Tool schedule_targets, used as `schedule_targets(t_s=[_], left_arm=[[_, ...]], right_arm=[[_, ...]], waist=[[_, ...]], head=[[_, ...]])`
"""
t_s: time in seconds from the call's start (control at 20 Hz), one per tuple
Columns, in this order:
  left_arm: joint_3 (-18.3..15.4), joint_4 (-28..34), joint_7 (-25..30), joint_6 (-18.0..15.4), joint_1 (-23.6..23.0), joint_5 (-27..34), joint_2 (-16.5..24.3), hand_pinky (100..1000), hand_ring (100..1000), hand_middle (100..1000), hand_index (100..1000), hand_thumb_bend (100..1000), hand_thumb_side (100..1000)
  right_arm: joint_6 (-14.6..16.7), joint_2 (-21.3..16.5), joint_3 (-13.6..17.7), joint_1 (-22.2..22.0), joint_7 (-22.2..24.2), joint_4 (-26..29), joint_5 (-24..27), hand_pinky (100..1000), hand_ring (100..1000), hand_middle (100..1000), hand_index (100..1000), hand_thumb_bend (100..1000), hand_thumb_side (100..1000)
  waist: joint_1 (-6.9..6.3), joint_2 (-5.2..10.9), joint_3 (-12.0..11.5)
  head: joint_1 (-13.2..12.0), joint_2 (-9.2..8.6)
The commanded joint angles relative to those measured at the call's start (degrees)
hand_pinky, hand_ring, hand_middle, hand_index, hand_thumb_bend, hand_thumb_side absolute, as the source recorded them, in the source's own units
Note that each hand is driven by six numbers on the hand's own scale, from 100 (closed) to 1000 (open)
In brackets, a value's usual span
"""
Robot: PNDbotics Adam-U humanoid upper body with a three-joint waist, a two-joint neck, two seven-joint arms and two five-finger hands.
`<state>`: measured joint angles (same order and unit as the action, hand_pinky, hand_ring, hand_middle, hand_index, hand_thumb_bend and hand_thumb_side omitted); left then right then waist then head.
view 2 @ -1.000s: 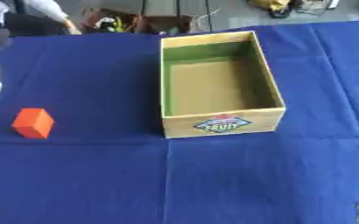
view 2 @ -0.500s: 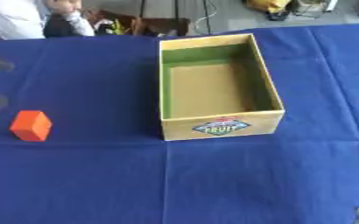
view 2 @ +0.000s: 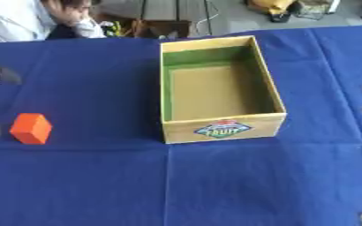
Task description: Pick up objects on the table and place them in the box.
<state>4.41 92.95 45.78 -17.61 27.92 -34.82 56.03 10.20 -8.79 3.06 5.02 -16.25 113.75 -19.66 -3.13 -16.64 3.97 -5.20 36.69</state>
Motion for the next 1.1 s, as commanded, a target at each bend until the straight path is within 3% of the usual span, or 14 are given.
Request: schedule_targets(t_s=[0.05, 0.2, 1.1], left_arm=[[1.6, -0.9, 4.4, -2.3, 1.8, -0.4, 3.2, 728, 892, 995, 1000, 824, 925], [3.2, -2.3, 6.0, -3.1, 3.1, -2.0, 3.2, 722, 888, 983, 1000, 771, 868], [10.2, -12.5, 6.2, -6.5, 5.6, -4.1, 0.4, 712, 876, 922, 1000, 743, 914]], right_arm=[[0.0, -0.8, -0.3, 0.2, 0.4, 0.8, -0.7, 833, 948, 772, 956, 100, 1000], [0.0, -0.8, -0.4, 0.2, 0.5, 0.8, -0.7, 833, 949, 771, 956, 100, 1000], [-0.3, -0.2, -0.6, 0.4, 1.2, 0.8, -1.2, 834, 951, 770, 953, 100, 1000]], waist=[[-0.13, 0.74, 0.2], [-0.27, 0.72, 0.3], [-0.49, -0.17, 1.1]], head=[[-0.4, -0.45], [-0.5, -0.5], [-1.1, -0.73]])
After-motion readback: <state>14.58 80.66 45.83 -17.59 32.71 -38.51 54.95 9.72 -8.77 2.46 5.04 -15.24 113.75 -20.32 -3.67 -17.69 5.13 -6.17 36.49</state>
